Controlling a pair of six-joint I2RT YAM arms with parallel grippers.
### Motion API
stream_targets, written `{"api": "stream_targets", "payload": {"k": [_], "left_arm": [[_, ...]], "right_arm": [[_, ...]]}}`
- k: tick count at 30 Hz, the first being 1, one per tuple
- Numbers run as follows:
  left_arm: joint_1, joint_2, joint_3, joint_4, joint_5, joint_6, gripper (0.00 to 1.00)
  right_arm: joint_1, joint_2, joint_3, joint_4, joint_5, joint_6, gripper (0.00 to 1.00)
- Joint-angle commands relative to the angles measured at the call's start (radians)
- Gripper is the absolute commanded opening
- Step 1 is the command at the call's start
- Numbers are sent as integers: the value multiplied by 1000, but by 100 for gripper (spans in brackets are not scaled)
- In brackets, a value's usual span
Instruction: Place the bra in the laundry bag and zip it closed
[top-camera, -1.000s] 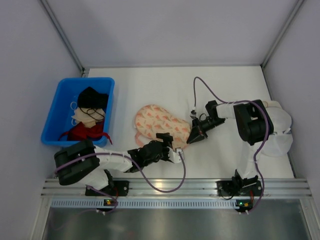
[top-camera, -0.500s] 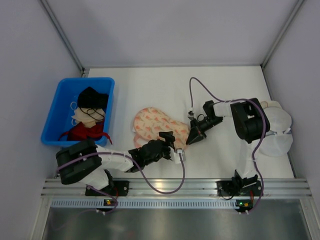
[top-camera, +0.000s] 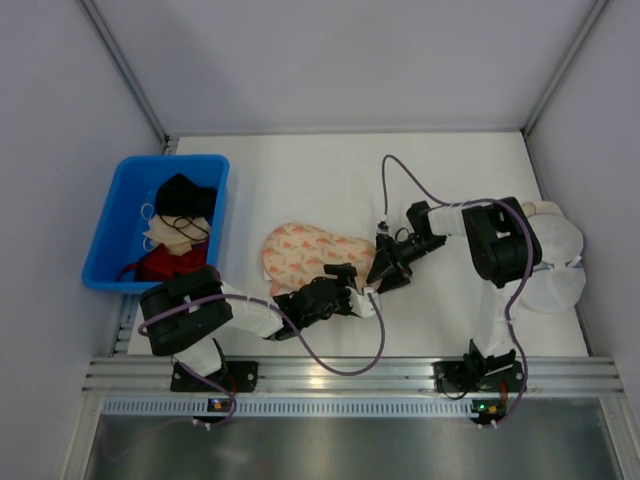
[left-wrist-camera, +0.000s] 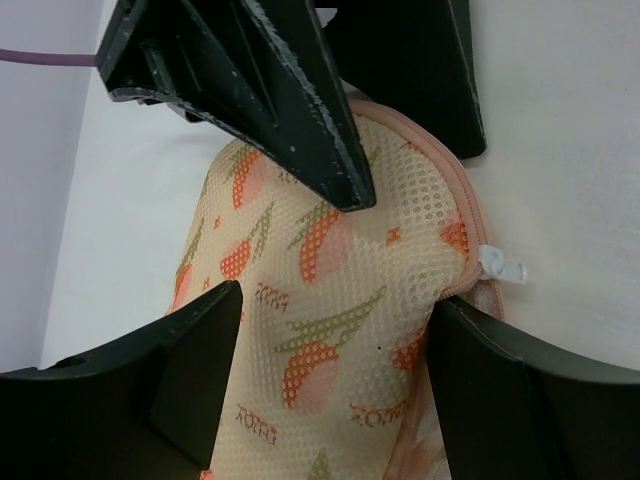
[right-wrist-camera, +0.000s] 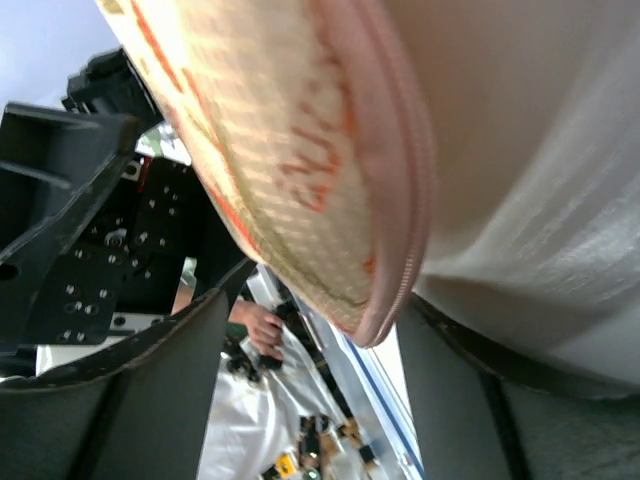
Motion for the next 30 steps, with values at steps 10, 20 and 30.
{"api": "stream_targets", "payload": {"k": [10, 20, 30], "left_arm": [[8, -49, 19, -23, 53, -53, 79], [6, -239, -85, -154, 123, -53, 83], [6, -549, -50, -648, 417, 199, 70]], "right_arm": [[0, 18, -12, 116, -40, 97, 0], [0, 3, -18, 124, -54, 100, 0], [-1, 12, -25, 117, -84, 104, 0]]}}
